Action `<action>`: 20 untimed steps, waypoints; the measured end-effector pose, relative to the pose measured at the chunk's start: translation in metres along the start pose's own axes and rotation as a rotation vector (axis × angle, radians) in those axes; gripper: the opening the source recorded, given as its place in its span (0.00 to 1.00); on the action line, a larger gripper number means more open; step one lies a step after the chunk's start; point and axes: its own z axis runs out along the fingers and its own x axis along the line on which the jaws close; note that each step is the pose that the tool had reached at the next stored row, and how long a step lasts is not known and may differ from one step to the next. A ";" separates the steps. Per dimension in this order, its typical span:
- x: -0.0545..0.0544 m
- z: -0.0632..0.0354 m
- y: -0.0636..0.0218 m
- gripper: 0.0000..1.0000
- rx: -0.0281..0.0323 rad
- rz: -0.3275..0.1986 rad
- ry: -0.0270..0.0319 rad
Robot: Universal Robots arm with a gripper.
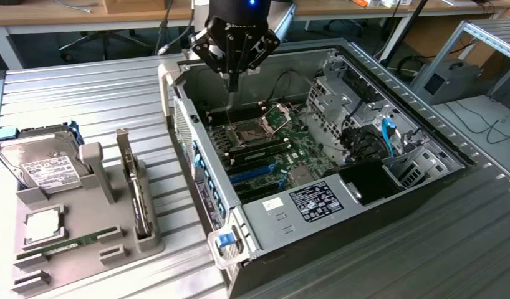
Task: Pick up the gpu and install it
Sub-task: 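Reach for the gpu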
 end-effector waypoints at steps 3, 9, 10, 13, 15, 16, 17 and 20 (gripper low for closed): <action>0.000 0.0000 0.0000 0.11 0.0000 0.000 0.0000; 0.010 -0.0003 -0.0008 0.11 0.0000 0.000 0.0000; 0.012 -0.0003 -0.0009 0.11 0.0000 0.000 0.0000; 0.018 -0.0005 -0.0013 0.11 0.0000 0.000 0.0000; 0.022 -0.0006 -0.0016 0.11 0.0000 0.000 0.0001; 0.024 -0.0007 -0.0018 0.11 0.0000 0.000 0.0000; 0.026 -0.0007 -0.0019 0.11 0.0000 0.000 0.0000; 0.032 -0.0009 -0.0024 0.11 0.0000 0.000 0.0000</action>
